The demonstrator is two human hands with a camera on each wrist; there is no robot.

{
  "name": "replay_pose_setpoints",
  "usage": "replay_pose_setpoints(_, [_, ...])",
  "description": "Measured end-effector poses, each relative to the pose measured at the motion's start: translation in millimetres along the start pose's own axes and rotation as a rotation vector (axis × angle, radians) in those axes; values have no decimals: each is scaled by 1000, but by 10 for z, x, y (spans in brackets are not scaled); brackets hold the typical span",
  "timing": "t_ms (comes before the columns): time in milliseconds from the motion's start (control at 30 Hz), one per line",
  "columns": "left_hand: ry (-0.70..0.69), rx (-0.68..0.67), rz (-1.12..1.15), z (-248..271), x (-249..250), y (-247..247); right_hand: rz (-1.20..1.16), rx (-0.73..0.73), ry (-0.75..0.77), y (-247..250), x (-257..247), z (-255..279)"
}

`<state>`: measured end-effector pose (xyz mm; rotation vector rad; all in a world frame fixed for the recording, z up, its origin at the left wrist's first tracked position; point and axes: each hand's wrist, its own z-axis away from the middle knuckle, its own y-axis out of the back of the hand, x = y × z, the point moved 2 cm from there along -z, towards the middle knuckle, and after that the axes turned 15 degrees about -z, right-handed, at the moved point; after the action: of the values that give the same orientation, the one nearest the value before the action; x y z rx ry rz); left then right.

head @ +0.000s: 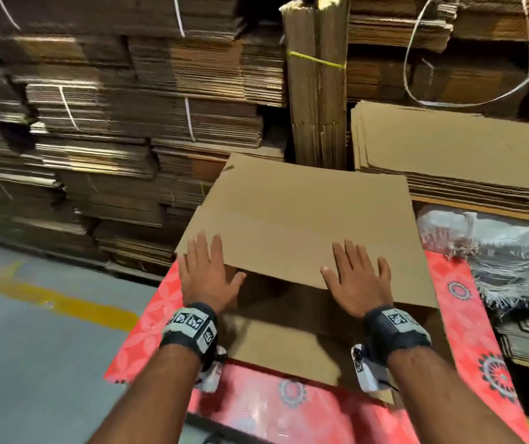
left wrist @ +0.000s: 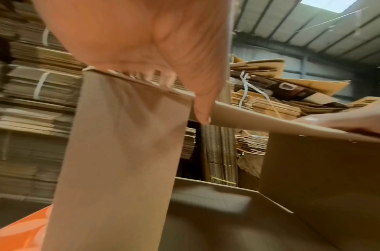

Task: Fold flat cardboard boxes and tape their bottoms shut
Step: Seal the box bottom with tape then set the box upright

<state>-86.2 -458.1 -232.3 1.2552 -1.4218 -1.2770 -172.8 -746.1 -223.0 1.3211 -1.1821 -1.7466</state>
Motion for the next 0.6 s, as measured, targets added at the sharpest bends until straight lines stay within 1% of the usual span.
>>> replay_pose_setpoints(67, [125,-10,38,-3,-39,-8,8,-2,5,-1,5,0])
replay_pose_setpoints(133, [191,-2,96,-27,-10,18,7,5,8,5,-11,8])
replay_pose_setpoints(200, [224,-5,148,-49,30,10,-7,8,11,28,-12,6])
replay_pose_setpoints(267, [188,-13,178,-51,22,-3,-25,1,6,68,34,0])
replay_pose_setpoints(400, [-39,-69,221,24,-153,1,-44,27,10,177,213,24])
replay_pose_setpoints(433, [-68,-83,250,70,-227,20,-35,45,27,201,229,30])
replay_pose_setpoints(500, [-70,-93,385,177,-421,64,-25,73,40,239,234,31])
replay_pose_setpoints(567, [-31,-105,608,286,-663,104,-36,71,6,256,237,21])
replay_pose_setpoints(600, [-27,-142,740,343,-794,120,-35,61,-12,253,243,16])
